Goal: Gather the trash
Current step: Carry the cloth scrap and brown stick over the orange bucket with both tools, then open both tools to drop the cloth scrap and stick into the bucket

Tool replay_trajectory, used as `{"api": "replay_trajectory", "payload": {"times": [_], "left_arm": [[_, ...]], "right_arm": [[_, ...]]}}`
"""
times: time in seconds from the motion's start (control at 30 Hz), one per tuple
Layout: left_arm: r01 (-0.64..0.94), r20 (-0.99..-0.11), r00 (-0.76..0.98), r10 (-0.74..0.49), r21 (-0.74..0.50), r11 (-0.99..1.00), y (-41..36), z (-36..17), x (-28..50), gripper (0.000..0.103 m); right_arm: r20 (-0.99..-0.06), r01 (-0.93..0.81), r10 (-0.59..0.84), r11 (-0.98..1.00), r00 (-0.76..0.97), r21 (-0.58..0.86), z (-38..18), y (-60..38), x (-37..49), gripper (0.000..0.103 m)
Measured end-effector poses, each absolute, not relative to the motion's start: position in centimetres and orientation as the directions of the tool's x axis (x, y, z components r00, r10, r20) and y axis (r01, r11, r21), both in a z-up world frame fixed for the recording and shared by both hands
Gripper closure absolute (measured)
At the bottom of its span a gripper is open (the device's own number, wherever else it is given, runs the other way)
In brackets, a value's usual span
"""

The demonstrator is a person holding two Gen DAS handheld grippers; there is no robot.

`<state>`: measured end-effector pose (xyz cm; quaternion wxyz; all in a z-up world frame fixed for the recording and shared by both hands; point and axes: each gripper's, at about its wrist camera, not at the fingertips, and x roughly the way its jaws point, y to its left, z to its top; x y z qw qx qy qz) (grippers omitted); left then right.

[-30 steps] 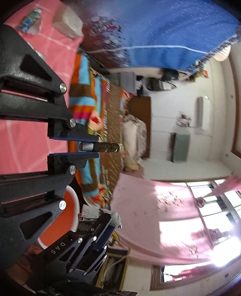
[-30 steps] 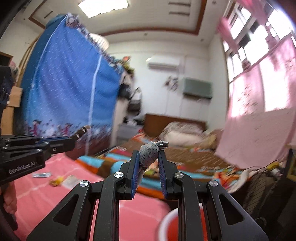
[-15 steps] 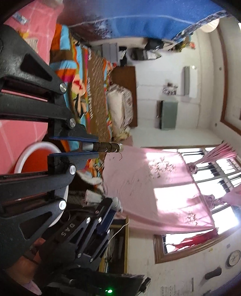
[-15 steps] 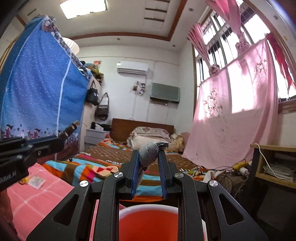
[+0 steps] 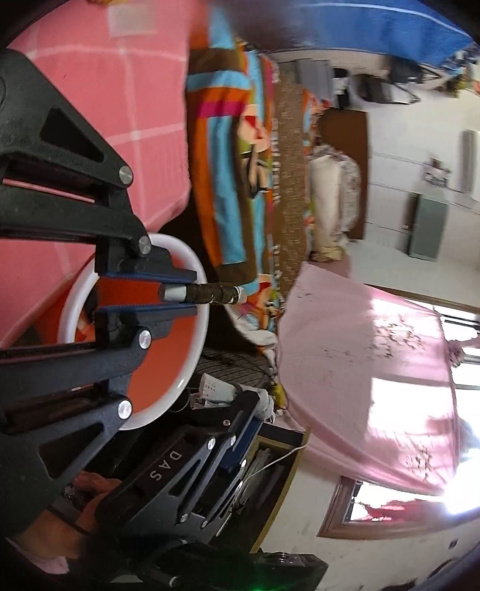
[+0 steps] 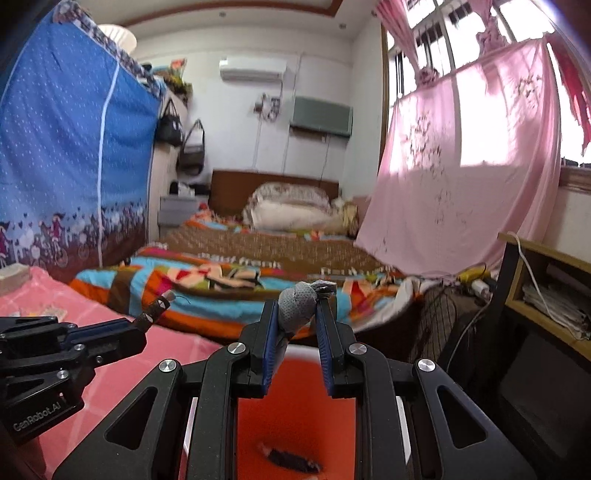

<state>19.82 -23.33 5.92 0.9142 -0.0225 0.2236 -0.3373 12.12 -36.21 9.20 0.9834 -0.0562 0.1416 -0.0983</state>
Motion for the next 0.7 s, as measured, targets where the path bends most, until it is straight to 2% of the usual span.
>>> {"api": "replay_trajectory", "payload": {"times": [0.17,0.3,0.47,0.7], "left_arm": [[0.599,-0.461,0.627,-0.628,-0.230,0.767,-24.3,4.8,20.6,0.058],[0.599,-0.522,0.580,-0.625,-0.247,0.762,-25.2,3.8,21.2,0.058],[0.580,-0.583,0.537,-0.610,-0.270,0.768,-26.1,2.7,21.7,0.058],[0.575,-0.621,0.511,-0.594,-0.267,0.774,-26.8,1.9,21.8,0.058]], "right_arm": [[-0.366,0.157,-0.192,0.980,0.910,-0.123,8.0,-37.0,13.2,0.085],[-0.426,0.122,-0.127,0.992,0.896,-0.039,7.4,-38.1,13.8,0.085],[-0.477,0.120,-0.124,0.992,0.870,-0.039,6.6,-38.5,14.2,0.084],[-0.527,0.118,-0.115,0.993,0.842,-0.030,6.0,-38.9,14.6,0.084]]}}
